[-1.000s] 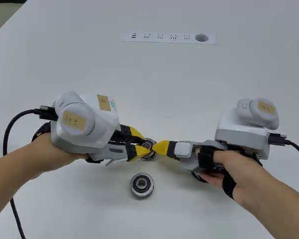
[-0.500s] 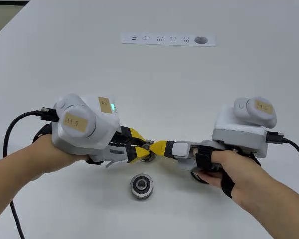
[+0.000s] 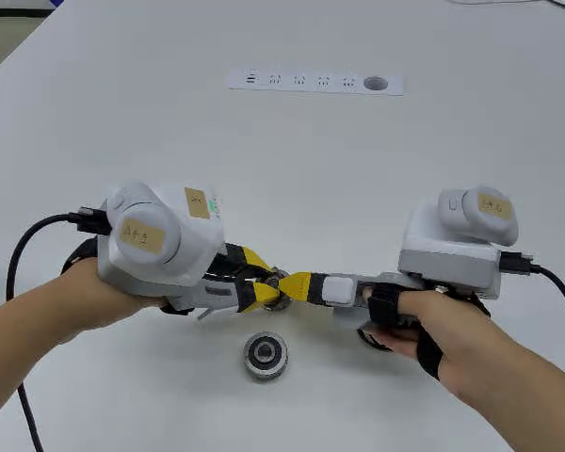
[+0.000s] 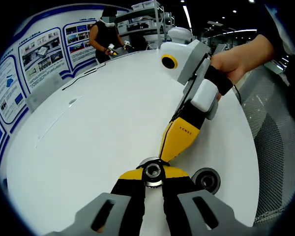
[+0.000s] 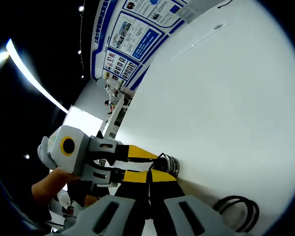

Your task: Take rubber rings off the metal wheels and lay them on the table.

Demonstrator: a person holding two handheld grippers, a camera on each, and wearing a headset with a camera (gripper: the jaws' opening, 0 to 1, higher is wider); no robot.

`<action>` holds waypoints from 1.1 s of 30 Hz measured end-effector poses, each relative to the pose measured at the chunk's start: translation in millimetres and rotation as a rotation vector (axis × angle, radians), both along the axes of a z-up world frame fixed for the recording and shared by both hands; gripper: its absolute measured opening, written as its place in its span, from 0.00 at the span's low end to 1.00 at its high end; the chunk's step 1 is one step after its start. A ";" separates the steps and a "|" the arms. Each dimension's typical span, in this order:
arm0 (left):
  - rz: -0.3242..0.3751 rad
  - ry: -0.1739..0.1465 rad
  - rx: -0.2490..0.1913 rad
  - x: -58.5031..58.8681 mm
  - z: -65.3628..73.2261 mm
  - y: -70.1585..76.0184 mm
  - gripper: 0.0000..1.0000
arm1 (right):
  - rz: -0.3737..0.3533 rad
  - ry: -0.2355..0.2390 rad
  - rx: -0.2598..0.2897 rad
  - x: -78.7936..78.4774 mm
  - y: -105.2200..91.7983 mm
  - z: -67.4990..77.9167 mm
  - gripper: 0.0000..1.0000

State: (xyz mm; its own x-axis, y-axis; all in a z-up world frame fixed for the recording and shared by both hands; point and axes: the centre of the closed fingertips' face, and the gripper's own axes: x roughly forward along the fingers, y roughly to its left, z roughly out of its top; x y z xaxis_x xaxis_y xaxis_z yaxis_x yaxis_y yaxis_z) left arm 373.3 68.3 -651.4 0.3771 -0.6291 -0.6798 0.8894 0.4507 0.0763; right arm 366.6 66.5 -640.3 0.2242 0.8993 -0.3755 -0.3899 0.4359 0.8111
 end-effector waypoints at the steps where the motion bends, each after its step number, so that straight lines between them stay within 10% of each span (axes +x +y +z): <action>1: 0.001 0.000 -0.001 -0.1 0.1 0.0 0.12 | 0.008 -0.009 0.002 -1.3 0.0 1.2 0.01; 33: 0.033 -0.028 0.013 -6.3 2.1 16.0 0.17 | -0.040 0.031 -0.031 0.1 4.8 -2.0 0.01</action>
State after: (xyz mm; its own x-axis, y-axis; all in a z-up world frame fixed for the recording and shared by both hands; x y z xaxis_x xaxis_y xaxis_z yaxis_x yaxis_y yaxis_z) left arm 367.0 84.3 -649.3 0.4167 -0.6071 -0.6766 0.8713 0.4789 0.1070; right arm 366.8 71.2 -642.4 0.2473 0.8777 -0.4105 -0.3465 0.4758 0.8084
